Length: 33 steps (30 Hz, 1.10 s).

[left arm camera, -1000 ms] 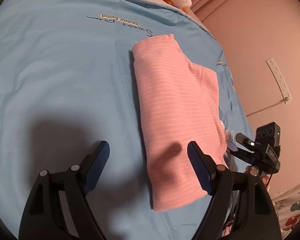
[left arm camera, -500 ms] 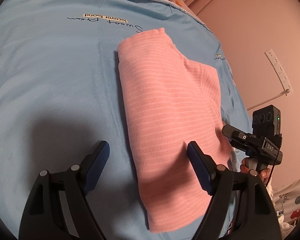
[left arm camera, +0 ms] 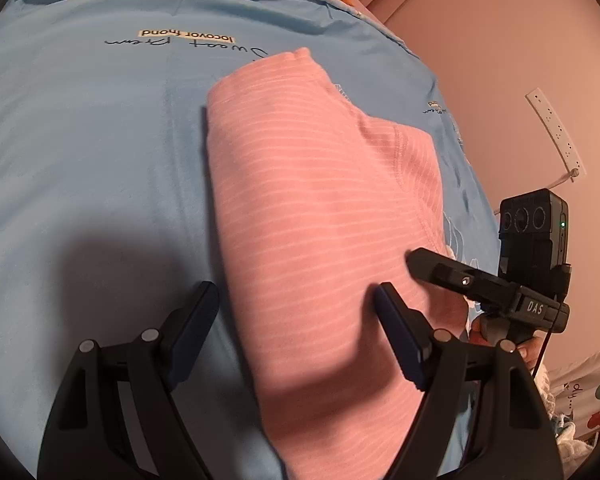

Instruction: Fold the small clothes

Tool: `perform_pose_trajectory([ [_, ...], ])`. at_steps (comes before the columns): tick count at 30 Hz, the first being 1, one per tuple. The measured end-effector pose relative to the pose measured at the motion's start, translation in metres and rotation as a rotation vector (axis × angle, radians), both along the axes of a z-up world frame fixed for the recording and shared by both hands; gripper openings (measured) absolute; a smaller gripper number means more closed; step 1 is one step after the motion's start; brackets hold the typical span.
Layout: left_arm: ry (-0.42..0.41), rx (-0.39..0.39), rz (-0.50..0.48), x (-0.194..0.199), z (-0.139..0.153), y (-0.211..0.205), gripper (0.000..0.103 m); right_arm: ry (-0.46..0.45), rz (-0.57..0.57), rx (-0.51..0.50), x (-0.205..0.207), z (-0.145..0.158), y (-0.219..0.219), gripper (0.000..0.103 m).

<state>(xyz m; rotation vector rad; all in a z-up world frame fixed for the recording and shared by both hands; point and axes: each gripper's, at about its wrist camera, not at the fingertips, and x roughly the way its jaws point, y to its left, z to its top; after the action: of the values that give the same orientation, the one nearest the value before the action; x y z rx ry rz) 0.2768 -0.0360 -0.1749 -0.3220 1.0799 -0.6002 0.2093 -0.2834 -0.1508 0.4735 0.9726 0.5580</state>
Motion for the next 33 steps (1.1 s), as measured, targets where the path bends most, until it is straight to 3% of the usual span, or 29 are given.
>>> perform_pose_trajectory([
  [9,-0.023,0.029,-0.029,0.008,-0.001,-0.02,0.082,-0.03,0.004,-0.02,0.005,0.0,0.008,0.076],
  [17,-0.066,0.112,-0.004,-0.001,0.004,-0.024,0.058,-0.114,-0.019,-0.145,-0.012,0.01,0.025,0.039],
  [20,-0.077,0.109,0.007,-0.007,0.011,-0.021,0.046,-0.16,-0.031,-0.173,-0.022,0.02,0.031,0.033],
  [25,-0.124,0.113,0.016,-0.032,0.031,-0.016,0.041,-0.242,-0.029,-0.225,-0.046,0.04,0.044,0.032],
  [33,-0.182,0.072,0.01,-0.104,0.064,0.011,0.04,-0.295,0.024,-0.186,-0.102,0.064,0.052,0.031],
])
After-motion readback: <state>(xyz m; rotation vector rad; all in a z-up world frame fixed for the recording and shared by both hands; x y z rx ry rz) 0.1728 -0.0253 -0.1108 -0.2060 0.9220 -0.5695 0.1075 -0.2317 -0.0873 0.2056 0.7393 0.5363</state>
